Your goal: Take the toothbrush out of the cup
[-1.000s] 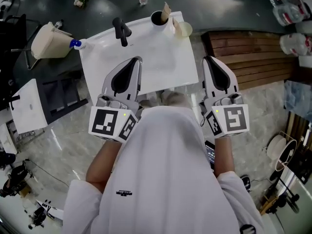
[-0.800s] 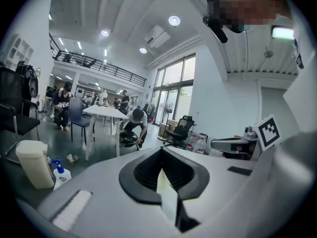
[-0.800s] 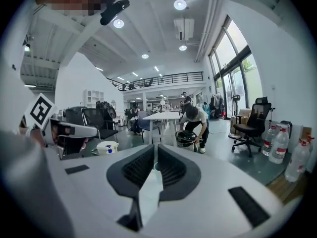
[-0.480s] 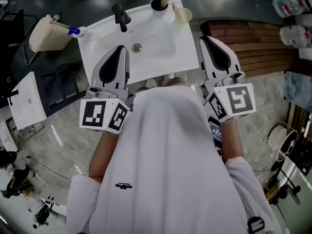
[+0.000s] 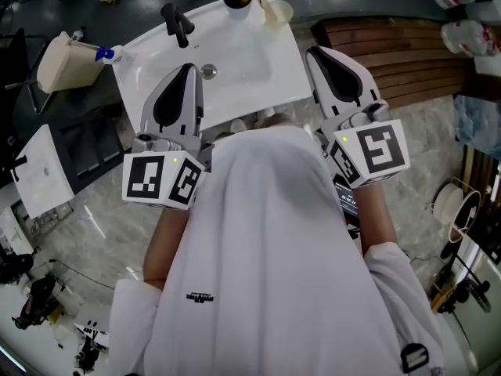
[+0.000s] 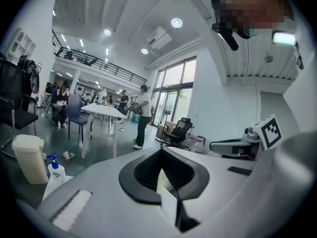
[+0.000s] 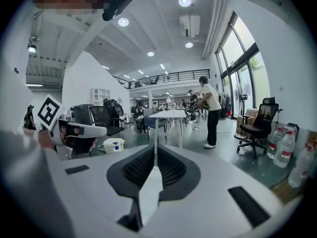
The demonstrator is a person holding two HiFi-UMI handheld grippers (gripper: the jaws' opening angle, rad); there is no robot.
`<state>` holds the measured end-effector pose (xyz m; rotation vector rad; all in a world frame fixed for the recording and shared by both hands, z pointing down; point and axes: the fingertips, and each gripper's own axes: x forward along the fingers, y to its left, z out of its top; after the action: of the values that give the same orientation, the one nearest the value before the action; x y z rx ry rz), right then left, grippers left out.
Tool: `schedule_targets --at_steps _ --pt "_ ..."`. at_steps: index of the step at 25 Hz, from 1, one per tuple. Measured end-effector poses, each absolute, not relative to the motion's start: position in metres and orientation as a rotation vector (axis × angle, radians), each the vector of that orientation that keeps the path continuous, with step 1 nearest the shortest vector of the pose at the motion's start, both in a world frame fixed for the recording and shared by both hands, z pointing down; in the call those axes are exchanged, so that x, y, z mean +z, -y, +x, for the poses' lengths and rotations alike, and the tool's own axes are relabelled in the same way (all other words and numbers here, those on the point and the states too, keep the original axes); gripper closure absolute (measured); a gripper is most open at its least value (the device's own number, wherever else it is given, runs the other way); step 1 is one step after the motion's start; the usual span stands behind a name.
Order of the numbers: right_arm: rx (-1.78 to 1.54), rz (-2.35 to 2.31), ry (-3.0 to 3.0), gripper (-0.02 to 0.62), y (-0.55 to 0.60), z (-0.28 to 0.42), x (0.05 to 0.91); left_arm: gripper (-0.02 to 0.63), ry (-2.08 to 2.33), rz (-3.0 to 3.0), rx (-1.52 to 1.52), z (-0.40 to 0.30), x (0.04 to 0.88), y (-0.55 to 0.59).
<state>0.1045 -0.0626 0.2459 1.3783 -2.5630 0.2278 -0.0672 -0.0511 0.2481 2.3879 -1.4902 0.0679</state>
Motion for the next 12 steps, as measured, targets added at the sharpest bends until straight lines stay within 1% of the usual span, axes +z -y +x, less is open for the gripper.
schedule_targets --at_steps 12 --pt "0.235 1.370 2.557 0.577 0.0601 0.1084 0.2500 0.600 1.459 2.400 0.089 -0.0575 0.2500 0.0509"
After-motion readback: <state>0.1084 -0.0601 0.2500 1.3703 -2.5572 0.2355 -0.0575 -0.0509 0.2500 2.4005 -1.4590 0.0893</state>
